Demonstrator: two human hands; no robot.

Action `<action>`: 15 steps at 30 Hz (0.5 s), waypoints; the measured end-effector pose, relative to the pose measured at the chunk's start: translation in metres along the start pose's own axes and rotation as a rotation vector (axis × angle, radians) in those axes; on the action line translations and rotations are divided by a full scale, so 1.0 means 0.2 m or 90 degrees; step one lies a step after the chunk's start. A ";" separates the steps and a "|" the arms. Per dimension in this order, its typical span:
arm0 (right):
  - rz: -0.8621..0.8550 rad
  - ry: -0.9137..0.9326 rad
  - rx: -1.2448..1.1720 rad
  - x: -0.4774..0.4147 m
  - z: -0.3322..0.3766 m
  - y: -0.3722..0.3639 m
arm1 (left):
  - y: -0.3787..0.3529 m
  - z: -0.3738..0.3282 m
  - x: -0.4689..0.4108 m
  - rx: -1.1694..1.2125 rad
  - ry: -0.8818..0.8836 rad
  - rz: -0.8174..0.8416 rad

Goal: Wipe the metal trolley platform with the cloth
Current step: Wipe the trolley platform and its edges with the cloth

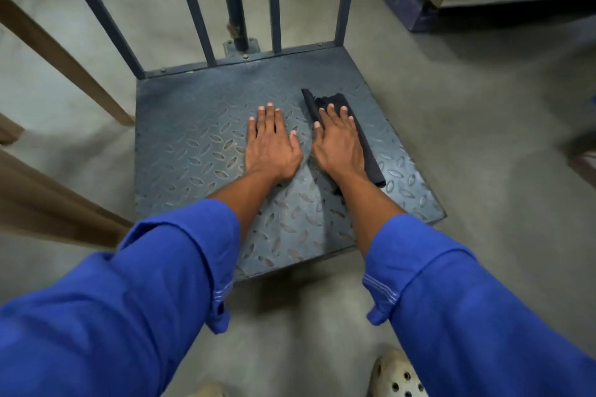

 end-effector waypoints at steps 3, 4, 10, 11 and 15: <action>0.019 0.017 -0.022 -0.05 -0.02 -0.01 | -0.01 -0.01 -0.01 -0.008 -0.006 -0.007; 0.024 0.018 -0.035 -0.06 -0.02 -0.01 | -0.01 0.00 -0.01 -0.006 -0.004 -0.004; 0.043 0.020 -0.049 -0.03 -0.03 -0.02 | 0.01 -0.01 -0.01 0.007 0.013 0.019; 0.051 0.025 -0.053 -0.02 -0.03 -0.01 | 0.01 -0.02 0.00 0.010 0.018 0.022; 0.053 0.003 -0.016 -0.01 -0.09 0.04 | -0.01 -0.06 0.00 0.021 0.033 0.016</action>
Point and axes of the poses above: each hand's wrist, its own x-axis away from the middle knuckle, its own y-axis out of the back of the hand, z = x × y, the point moved 9 cm from there along -x, towards the middle knuckle, and after that the axes turned 5 degrees about -z, right-handed, at the moved point
